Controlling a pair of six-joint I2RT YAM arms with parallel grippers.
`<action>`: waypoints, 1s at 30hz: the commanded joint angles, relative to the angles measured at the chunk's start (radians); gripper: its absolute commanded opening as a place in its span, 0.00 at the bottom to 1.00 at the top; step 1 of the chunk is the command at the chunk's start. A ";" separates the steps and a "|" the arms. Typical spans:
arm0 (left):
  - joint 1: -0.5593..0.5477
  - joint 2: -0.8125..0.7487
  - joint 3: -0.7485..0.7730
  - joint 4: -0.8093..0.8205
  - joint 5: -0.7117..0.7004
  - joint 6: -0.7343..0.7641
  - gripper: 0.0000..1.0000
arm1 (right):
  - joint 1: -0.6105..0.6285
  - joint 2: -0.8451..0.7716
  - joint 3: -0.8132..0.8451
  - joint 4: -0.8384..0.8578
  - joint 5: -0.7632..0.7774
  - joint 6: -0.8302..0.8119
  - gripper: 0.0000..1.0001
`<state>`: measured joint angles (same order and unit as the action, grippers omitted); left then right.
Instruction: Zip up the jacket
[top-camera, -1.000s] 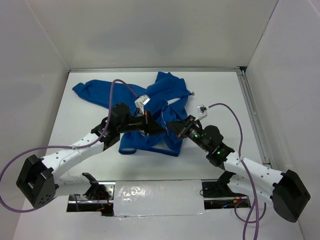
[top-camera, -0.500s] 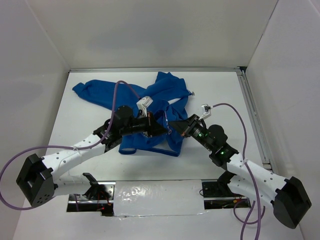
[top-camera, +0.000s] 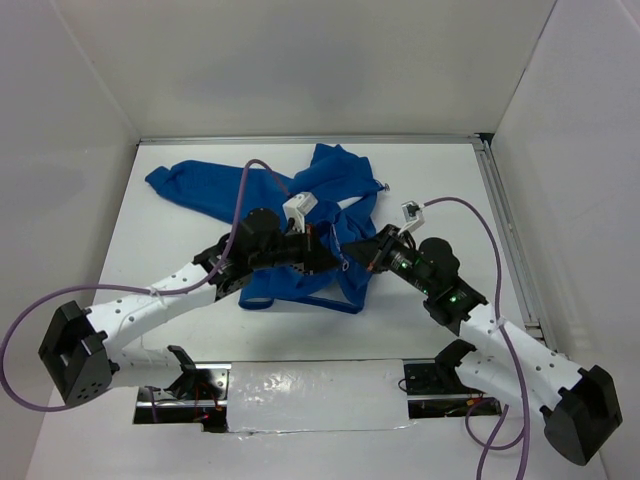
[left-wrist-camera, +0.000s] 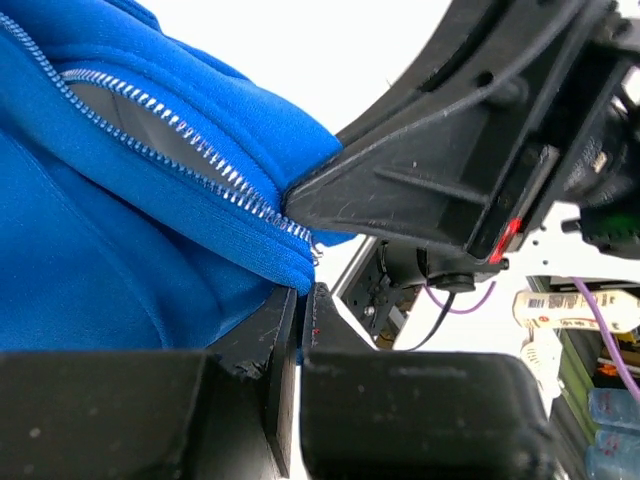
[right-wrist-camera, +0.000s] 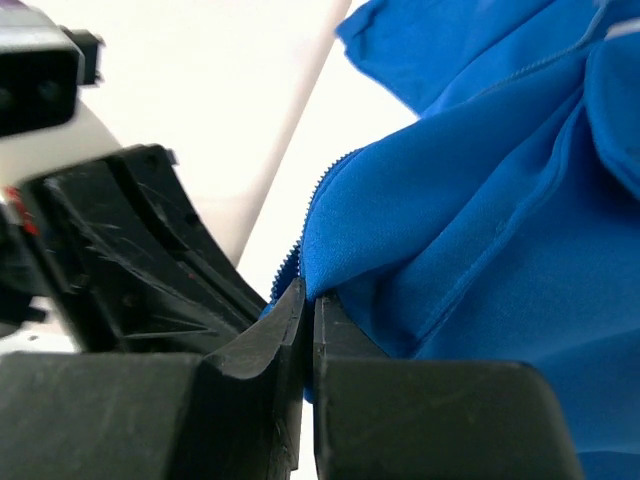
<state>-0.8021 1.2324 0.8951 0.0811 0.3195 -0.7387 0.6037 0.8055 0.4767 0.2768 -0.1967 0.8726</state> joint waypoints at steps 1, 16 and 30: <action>-0.016 0.047 0.118 -0.133 0.004 0.022 0.00 | 0.027 0.009 0.099 -0.014 0.042 -0.116 0.06; 0.001 0.079 0.235 -0.178 -0.152 -0.030 0.00 | 0.143 -0.058 0.273 -0.583 0.309 -0.268 0.97; 0.001 0.088 0.262 -0.219 -0.134 -0.054 0.00 | 0.511 -0.013 0.389 -0.734 0.557 -0.254 0.66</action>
<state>-0.8017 1.3281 1.1187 -0.1734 0.1753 -0.7708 1.0840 0.7826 0.8333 -0.5003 0.3016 0.6327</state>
